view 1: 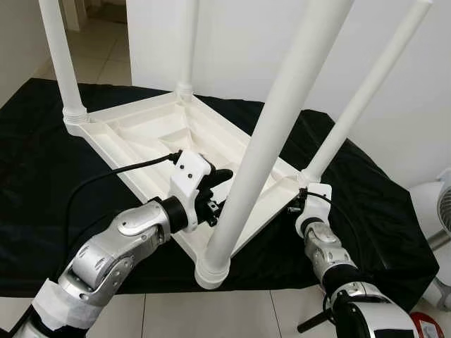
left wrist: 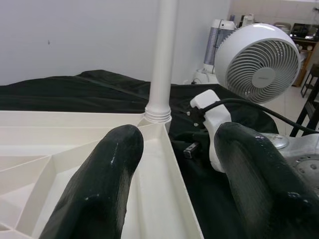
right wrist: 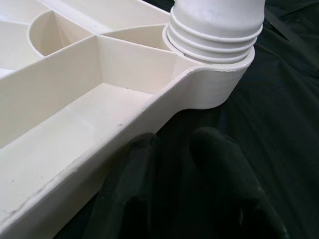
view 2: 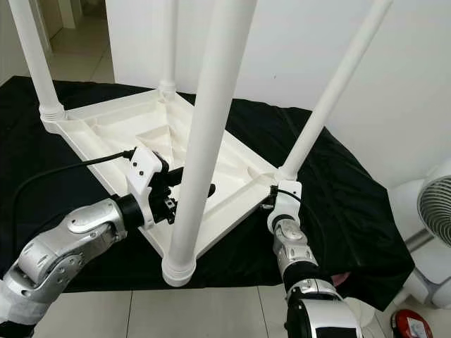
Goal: Building children table
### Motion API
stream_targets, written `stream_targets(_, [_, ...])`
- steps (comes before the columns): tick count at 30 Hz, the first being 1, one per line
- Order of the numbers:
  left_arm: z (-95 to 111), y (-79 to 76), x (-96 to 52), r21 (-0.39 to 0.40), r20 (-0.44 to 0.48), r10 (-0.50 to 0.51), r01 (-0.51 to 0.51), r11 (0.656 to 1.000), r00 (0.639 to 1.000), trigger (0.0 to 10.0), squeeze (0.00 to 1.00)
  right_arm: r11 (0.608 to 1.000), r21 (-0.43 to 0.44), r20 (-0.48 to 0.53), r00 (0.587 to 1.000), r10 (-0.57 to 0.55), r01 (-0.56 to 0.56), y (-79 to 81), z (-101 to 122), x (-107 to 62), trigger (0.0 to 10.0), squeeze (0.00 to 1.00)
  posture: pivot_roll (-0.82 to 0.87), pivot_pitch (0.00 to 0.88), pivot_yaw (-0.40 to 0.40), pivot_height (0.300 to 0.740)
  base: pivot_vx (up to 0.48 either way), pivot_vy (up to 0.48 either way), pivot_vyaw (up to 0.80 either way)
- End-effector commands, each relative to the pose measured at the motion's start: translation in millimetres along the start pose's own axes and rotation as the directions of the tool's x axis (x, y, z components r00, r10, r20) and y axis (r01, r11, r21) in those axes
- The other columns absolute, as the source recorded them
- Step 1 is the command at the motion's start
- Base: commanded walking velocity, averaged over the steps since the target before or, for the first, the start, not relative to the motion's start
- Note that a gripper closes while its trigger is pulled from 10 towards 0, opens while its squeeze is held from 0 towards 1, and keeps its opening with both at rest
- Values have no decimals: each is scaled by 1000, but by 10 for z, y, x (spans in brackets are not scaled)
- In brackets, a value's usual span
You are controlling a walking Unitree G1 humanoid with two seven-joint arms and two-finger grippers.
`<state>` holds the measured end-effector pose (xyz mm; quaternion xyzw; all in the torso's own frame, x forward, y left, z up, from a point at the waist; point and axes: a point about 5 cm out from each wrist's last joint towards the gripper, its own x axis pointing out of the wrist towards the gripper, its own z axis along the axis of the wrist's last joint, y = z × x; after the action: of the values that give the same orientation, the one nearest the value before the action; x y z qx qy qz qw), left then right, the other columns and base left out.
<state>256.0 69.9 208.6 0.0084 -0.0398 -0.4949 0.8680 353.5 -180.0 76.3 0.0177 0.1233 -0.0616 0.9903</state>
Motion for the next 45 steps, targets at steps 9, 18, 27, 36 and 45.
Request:
stream_targets(9, [53,-225,21,15,5,-324,324,946,946,10000,0,999,29,76,996,42,-45,-18,33,-23,10000,0,39,0,-137,740,0,0,0])
stream_targets(18, [85,-274,66,14,23,-337,337,942,941,10000,0,968,50,90,966,241,-246,296,96,5,10000,0,26,0,-123,740,0,0,0])
stream_targets(27, [100,-260,80,28,24,-332,331,943,943,10000,0,959,20,75,957,280,-282,357,126,28,10000,0,27,0,-124,740,0,0,0])
stream_targets(36, [64,-209,65,38,9,-293,292,956,956,10000,0,989,47,146,980,132,-140,54,162,26,10000,0,32,0,-138,740,0,0,0])
stream_targets(45, [23,214,-134,99,-42,-83,87,991,996,10000,0,960,46,310,917,251,-278,-176,99,-242,10000,600,23,0,-125,740,0,0,0])
